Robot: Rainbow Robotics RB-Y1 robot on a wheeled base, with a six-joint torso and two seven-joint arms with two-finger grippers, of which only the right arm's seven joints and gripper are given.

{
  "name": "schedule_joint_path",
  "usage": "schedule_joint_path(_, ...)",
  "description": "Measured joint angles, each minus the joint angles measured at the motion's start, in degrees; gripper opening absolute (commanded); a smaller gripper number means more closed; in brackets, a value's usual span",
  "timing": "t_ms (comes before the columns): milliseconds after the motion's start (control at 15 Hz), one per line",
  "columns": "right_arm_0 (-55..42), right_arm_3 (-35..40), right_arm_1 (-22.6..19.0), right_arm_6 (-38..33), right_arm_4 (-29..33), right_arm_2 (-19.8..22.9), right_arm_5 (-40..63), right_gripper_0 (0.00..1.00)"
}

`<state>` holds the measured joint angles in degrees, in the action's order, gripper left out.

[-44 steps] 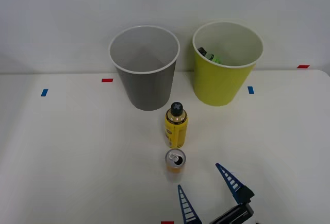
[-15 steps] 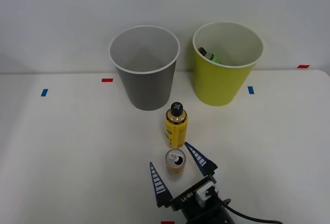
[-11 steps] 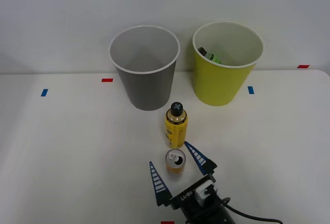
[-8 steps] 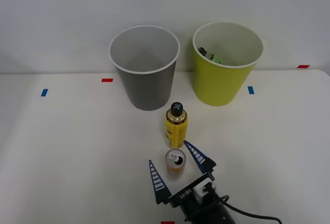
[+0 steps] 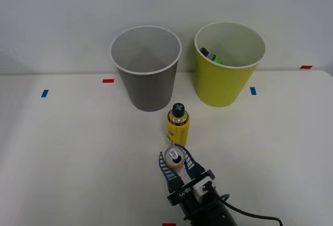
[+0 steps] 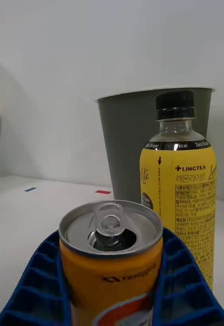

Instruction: Put cans in the gray bin, plastic bottles in the light green bin

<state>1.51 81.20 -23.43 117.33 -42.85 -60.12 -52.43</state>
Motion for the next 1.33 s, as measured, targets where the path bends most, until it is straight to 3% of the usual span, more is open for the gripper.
schedule_joint_path(267,-0.24,0.18,-0.7,-0.36,0.34,1.02,-0.55,0.0)
schedule_joint_path(467,-1.23,2.77,-3.56,-1.06,-0.09,1.31,-1.24,0.0)
schedule_joint_path(1067,-9.62,19.91,-11.96,-2.0,-0.27,1.56,-1.31,0.0)
schedule_joint_path(1333,-10.58,25.1,-13.8,-2.27,-0.22,2.46,-0.73,0.0)
